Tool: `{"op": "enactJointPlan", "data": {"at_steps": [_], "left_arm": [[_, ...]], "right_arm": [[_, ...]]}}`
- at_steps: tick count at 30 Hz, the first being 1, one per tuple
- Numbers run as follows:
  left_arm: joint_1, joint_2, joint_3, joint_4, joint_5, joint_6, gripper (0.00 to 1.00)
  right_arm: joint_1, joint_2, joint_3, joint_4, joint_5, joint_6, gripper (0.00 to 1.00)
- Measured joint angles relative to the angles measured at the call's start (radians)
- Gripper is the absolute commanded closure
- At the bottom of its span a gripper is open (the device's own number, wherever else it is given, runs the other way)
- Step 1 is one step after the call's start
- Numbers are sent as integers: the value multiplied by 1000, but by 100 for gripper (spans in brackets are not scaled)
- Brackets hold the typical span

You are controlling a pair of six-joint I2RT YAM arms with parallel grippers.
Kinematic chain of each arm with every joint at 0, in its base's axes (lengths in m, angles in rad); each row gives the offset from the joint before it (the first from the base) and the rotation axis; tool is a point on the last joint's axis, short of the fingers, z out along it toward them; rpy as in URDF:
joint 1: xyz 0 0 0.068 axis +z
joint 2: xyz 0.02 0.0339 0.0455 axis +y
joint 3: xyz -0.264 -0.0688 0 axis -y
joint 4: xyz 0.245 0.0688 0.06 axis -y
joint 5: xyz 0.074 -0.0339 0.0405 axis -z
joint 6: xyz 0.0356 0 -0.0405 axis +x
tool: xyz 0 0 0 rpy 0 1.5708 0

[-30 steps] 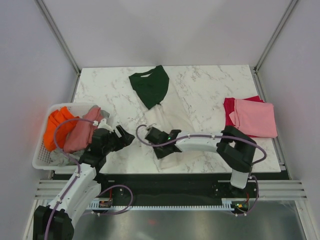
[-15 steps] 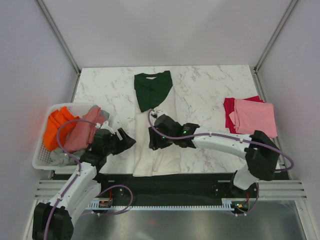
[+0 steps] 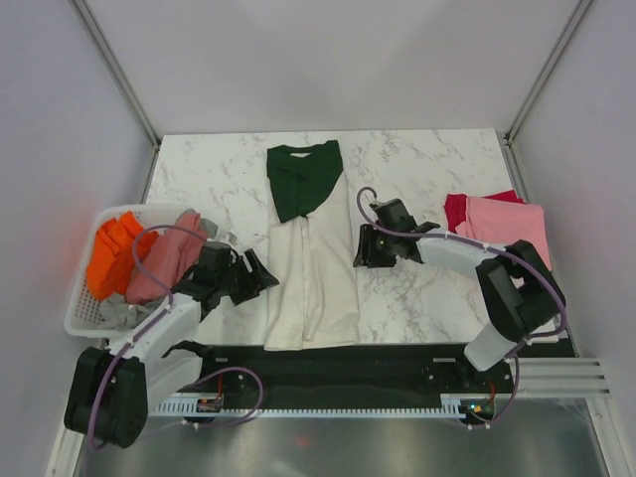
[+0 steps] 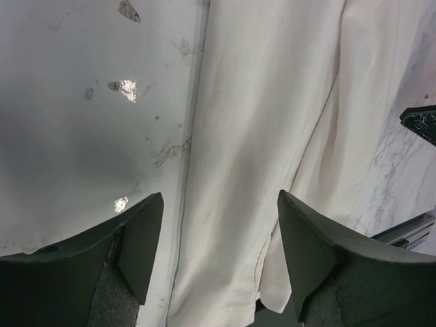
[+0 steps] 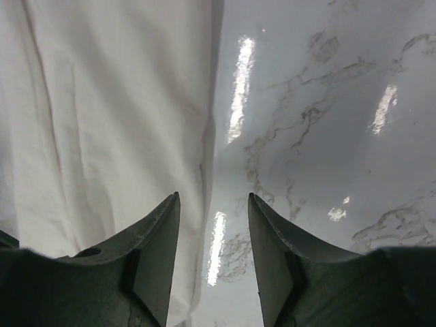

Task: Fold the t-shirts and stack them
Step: Fold the tshirt

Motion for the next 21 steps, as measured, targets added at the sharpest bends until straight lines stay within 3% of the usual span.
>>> {"op": "enactJointPlan", "data": {"at_steps": [12, 21], "left_arm": [[71, 243, 95, 94, -15, -8, 20], [111, 417, 220, 172, -4, -19, 19]], "right_arm": [[-167, 189, 71, 153, -217, -14, 41], [-232, 371, 307, 164, -220, -7, 34]]}}
